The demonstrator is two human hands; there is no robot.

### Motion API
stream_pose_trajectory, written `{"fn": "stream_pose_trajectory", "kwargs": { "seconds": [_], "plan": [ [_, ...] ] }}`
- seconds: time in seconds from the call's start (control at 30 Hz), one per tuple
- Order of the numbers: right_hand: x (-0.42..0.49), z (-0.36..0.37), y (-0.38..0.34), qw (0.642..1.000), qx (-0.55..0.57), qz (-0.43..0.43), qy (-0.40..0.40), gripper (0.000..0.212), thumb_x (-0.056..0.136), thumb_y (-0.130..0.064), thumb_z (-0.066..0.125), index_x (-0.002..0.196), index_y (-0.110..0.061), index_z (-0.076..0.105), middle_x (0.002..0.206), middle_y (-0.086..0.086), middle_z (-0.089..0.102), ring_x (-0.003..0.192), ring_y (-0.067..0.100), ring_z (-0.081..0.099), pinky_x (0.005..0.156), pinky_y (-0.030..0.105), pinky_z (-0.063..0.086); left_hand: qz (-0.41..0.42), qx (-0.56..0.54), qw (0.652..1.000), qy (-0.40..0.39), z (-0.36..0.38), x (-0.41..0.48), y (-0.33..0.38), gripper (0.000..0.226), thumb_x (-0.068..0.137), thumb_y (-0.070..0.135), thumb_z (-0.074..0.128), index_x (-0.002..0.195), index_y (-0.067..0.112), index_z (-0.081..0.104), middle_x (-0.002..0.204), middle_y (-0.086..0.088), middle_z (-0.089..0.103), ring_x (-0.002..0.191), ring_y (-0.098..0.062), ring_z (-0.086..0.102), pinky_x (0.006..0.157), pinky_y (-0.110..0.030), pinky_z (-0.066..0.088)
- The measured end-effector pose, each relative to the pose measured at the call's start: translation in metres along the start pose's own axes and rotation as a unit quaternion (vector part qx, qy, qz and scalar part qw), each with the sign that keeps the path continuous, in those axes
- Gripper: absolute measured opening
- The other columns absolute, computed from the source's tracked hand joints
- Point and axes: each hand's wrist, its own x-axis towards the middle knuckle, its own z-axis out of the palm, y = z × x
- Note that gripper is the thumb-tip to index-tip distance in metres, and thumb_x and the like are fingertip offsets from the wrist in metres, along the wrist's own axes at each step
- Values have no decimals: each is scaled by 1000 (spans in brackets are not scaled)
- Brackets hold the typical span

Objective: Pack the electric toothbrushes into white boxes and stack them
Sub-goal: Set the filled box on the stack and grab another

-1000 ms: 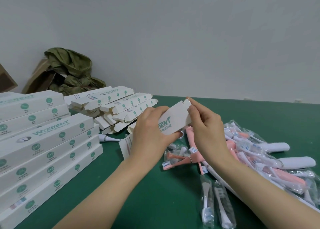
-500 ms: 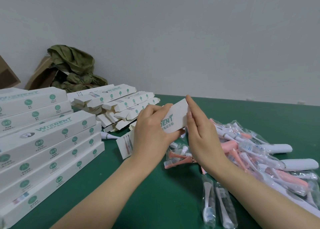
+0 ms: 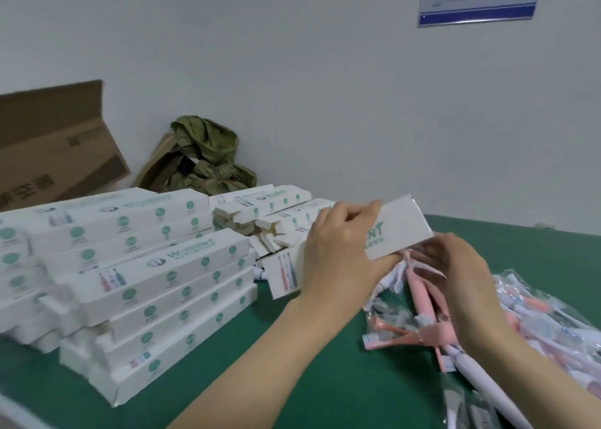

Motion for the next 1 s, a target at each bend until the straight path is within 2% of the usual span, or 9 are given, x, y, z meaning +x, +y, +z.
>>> {"fn": "stream_pose_trajectory", "kwargs": {
  "seconds": [0.1, 0.23, 0.33, 0.47, 0.53, 0.7, 0.8, 0.87, 1.0],
  "plan": [
    [5, 2, 17, 984, -144, 77, -72, 15, 95, -10, 50, 89, -15, 63, 92, 5, 67, 80, 18, 60, 75, 34, 46, -41, 92, 991, -86, -26, 29, -18, 56, 74, 49, 72, 122, 25, 60, 98, 2, 53, 94, -15, 42, 72, -29, 34],
    [2, 5, 24, 935, -309, 42, -169, 16, 91, -12, 59, 85, -28, 58, 90, -7, 65, 74, 4, 57, 66, 22, 41, -138, 216, 951, -173, -70, 66, -47, 37, 71, 50, 74, 72, 20, 53, 73, -1, 51, 82, -24, 55, 49, -29, 28],
    [-1, 6, 19, 893, -401, -27, -201, 17, 92, -17, 55, 87, -32, 56, 88, -17, 62, 73, -5, 56, 54, 8, 35, -234, 295, 893, -244, -101, 80, -69, 45, 68, 45, 80, 79, 11, 53, 84, -7, 58, 81, -23, 60, 54, -28, 37],
    [-6, 9, 17, 855, -456, -69, -235, 12, 93, -16, 52, 95, -27, 57, 89, -15, 59, 74, -4, 55, 58, 8, 35, -295, 373, 811, -340, -125, 78, -95, 47, 68, 43, 82, 69, 15, 44, 75, -2, 53, 70, -18, 51, 68, -31, 46],
    [-7, 9, 16, 846, -468, -82, -242, 13, 92, -15, 50, 95, -24, 59, 85, -14, 58, 76, 0, 54, 61, 10, 34, -296, 394, 796, -353, -127, 72, -102, 49, 68, 44, 81, 69, 16, 42, 73, 1, 50, 71, -18, 51, 70, -32, 47],
    [-14, 8, 19, 807, -513, -108, -273, 13, 93, -19, 46, 87, -26, 55, 74, -10, 42, 65, -8, 41, 56, 2, 31, -239, 430, 812, -315, -125, 60, -103, 42, 70, 42, 80, 83, 18, 48, 98, -1, 58, 89, -21, 51, 64, -30, 39],
    [-16, 8, 25, 799, -515, -101, -293, 15, 92, -21, 43, 91, -23, 58, 76, -13, 48, 96, 9, 53, 62, 7, 37, -152, 392, 866, -271, -104, 52, -96, 47, 78, 40, 71, 117, 19, 55, 118, -4, 55, 110, -25, 48, 72, -32, 39],
    [-17, 8, 27, 799, -514, -102, -294, 15, 92, -22, 43, 90, -25, 57, 81, -12, 53, 108, 15, 49, 74, 23, 43, -116, 299, 913, -253, -78, 43, -90, 46, 82, 38, 65, 124, 22, 55, 120, -2, 56, 112, -22, 50, 79, -33, 44],
    [-18, 11, 28, 798, -515, -132, -284, 15, 93, -23, 43, 92, -24, 57, 83, -11, 51, 83, 8, 49, 63, 24, 34, -101, 262, 910, -305, -17, 27, -91, 35, 89, 31, 53, 120, 15, 54, 119, -6, 55, 108, -24, 51, 82, -36, 46]
  ]
}}
